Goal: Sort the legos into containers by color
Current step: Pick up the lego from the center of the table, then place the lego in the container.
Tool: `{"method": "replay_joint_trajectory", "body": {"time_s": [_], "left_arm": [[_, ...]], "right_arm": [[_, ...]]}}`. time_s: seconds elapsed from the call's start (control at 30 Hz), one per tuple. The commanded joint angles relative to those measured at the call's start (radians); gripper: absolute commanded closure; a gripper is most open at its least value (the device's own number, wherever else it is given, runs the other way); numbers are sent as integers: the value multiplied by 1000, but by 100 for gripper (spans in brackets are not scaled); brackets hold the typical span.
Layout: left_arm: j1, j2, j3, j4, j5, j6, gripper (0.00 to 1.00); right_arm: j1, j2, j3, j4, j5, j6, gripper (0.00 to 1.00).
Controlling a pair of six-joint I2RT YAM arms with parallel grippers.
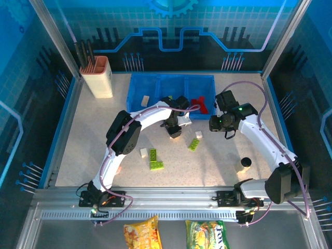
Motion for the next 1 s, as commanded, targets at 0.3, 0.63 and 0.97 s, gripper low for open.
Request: {"method": "replay_joint_trajectory", "body": {"time_s": [0.3,0.63,0.97], "left_arm": [[31,-216,-96,4,28,-110,67],[116,-355,-197,77,-18,-341,70],[220,-465,-254,134,-87,-604,70]], "right_arm": [[-12,-2,14,-26,1,-13,61],[-10,15,15,-18,-6,-14,62],[-3,29,25,-18,-8,-10,62]]}}
